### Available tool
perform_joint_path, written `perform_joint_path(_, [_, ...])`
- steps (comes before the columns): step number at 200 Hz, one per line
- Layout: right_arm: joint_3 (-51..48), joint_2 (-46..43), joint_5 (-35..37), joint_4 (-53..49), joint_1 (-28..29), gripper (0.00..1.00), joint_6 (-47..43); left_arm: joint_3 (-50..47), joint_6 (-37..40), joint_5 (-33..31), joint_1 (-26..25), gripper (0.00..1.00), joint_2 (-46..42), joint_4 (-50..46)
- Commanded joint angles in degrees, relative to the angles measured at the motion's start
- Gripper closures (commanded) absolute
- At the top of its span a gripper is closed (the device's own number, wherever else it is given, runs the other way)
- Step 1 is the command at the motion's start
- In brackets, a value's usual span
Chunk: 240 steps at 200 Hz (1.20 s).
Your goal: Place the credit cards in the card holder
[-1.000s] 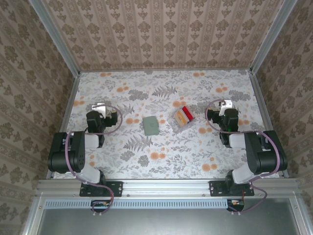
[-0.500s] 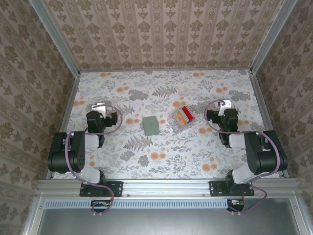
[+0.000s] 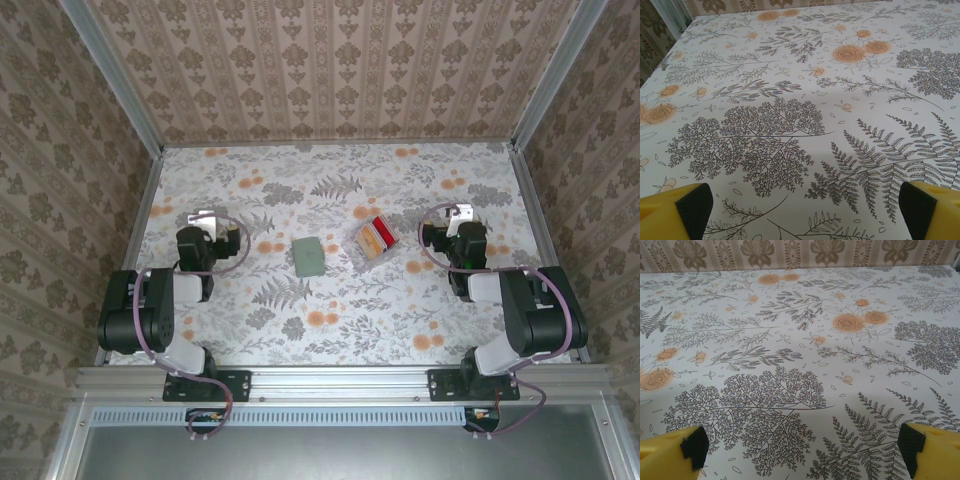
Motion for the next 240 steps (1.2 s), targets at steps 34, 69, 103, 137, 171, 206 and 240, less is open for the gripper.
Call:
perform_joint_path(34, [6.24, -13.42, 1.08, -21.51, 0.72, 0.0, 2.81, 7.57, 0.1, -5.58, -2.05, 0.0, -9.58, -18.8])
perform_joint_path(69, [15.7, -23.1, -2.25, -42.29, 0.65, 0.0, 16.39, 17.0, -10.6, -6.12, -0.67, 0.0, -14.84, -38.52])
perform_joint_path(103, [20.92, -22.44, -16.12, -44.64, 0.72, 0.0, 21.01, 22.26, -15.85, 8.72, 1.0, 0.0, -14.73, -43.56])
perform_joint_path(137, [26.65, -17.93, -19.1, -51.23, 5.34, 0.0, 21.65, 23.82, -21.07, 15.58, -2.29, 0.0, -14.17, -45.26])
perform_joint_path(171, [29.22, -14.32, -15.61, -53.29, 14.68, 0.0, 19.43, 26.16, -19.42, 15.12, -10.71, 0.0, -12.72, -51.84])
perform_joint_path(206, [32.74, -4.85, -18.3, -52.4, 23.46, 0.0, 22.66, 26.82, -18.56, 16.12, -17.41, 0.0, -8.74, -52.06])
perform_joint_path(240, [41.2, 4.37, -16.24, -57.69, 30.74, 0.0, 20.39, 31.54, -18.46, 17.45, -21.12, 0.0, -2.44, -54.37])
